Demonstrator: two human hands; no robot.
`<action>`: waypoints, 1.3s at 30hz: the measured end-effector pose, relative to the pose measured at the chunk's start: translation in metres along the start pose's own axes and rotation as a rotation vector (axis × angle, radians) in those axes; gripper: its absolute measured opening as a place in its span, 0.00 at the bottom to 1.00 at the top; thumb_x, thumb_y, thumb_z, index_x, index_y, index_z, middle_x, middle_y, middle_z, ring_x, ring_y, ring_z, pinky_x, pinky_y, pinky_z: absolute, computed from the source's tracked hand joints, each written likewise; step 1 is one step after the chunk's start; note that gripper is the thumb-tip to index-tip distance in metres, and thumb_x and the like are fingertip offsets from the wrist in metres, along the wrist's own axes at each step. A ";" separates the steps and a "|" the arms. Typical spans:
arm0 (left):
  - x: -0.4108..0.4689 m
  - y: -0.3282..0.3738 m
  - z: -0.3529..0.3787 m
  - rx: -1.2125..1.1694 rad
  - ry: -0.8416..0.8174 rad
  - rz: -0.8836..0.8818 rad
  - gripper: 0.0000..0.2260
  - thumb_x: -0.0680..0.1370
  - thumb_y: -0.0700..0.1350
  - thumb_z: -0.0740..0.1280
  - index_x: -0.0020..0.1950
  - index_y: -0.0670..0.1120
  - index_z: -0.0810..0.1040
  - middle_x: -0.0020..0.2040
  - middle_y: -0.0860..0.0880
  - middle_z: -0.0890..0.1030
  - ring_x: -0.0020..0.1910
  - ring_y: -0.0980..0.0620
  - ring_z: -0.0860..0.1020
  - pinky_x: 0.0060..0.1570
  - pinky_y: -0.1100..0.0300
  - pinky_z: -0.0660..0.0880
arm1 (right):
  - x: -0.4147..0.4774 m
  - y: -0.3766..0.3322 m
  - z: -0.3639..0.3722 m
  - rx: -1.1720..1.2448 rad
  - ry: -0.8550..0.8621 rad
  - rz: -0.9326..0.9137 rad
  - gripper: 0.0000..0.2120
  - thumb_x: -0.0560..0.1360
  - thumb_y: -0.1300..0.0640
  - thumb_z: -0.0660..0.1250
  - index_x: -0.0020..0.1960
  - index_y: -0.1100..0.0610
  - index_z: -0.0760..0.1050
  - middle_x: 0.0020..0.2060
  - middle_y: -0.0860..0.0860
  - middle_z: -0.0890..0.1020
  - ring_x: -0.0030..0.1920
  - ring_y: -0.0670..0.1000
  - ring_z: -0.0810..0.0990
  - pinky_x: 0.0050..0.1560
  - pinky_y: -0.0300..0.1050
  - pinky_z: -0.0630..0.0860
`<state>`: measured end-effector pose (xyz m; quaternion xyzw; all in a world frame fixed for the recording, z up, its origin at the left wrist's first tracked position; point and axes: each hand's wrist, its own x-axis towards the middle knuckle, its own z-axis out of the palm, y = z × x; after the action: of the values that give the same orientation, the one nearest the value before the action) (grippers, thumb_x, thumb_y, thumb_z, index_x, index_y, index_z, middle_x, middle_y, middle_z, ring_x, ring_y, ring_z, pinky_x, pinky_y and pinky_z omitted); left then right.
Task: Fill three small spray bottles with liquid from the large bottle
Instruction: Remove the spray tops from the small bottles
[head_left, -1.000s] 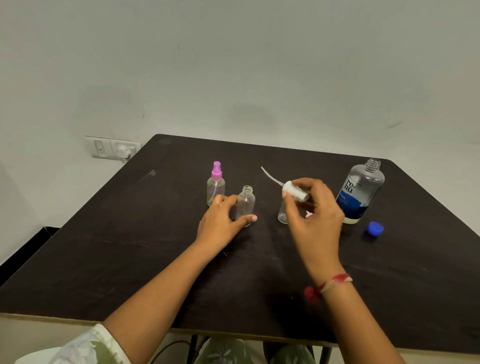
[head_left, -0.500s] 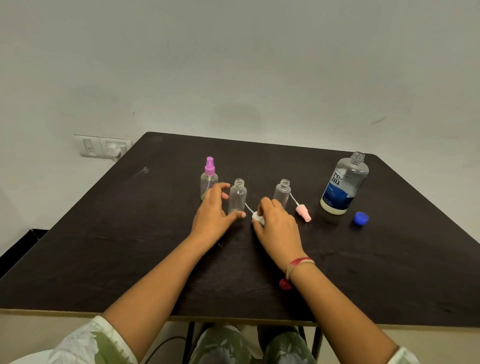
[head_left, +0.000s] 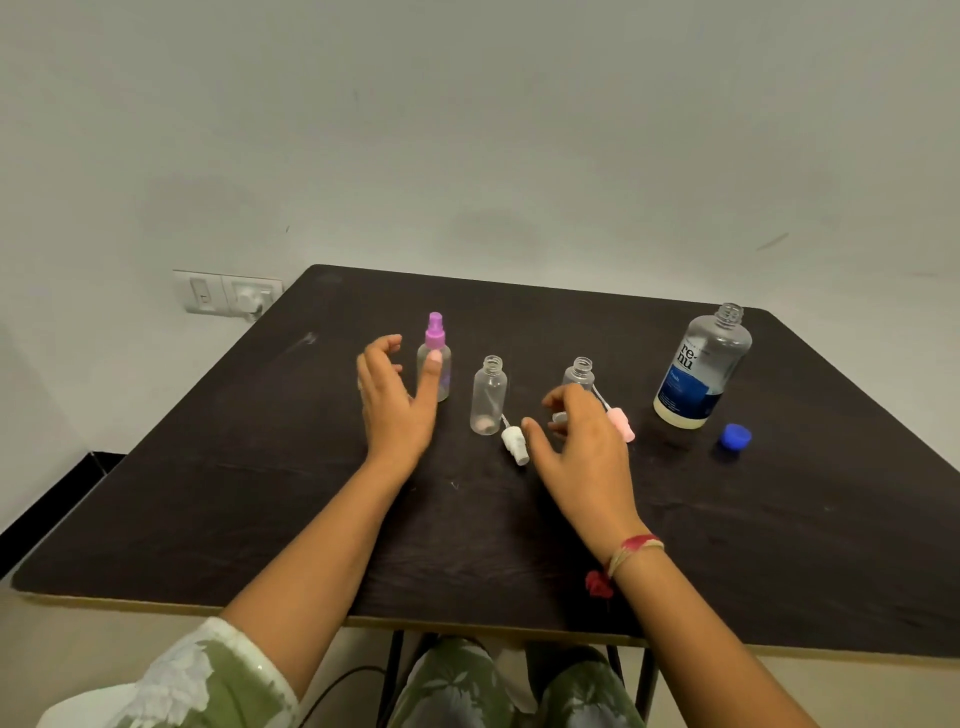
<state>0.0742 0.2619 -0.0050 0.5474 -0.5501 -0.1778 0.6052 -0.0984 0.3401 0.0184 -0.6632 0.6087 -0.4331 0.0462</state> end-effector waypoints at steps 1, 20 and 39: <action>0.003 -0.005 0.003 0.043 -0.038 -0.044 0.28 0.75 0.58 0.66 0.70 0.46 0.64 0.66 0.48 0.67 0.62 0.49 0.70 0.61 0.49 0.70 | -0.002 -0.001 -0.002 0.026 0.011 0.000 0.10 0.74 0.53 0.69 0.52 0.53 0.71 0.47 0.45 0.75 0.44 0.43 0.77 0.47 0.49 0.79; -0.008 -0.002 -0.020 0.069 -0.209 -0.232 0.22 0.72 0.46 0.74 0.59 0.47 0.65 0.55 0.50 0.73 0.53 0.52 0.73 0.50 0.59 0.68 | -0.022 0.006 -0.010 0.325 0.003 0.017 0.07 0.74 0.61 0.69 0.50 0.54 0.75 0.47 0.47 0.78 0.49 0.41 0.79 0.50 0.32 0.76; -0.089 0.061 0.024 -0.052 -0.553 0.092 0.20 0.67 0.47 0.76 0.52 0.47 0.70 0.42 0.54 0.79 0.40 0.62 0.78 0.36 0.68 0.73 | -0.011 0.008 -0.025 0.691 0.118 0.090 0.15 0.67 0.59 0.76 0.50 0.52 0.75 0.45 0.51 0.81 0.47 0.50 0.82 0.52 0.52 0.80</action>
<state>0.0006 0.3440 0.0009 0.4367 -0.7138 -0.3069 0.4533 -0.1189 0.3592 0.0230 -0.5549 0.4565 -0.6484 0.2516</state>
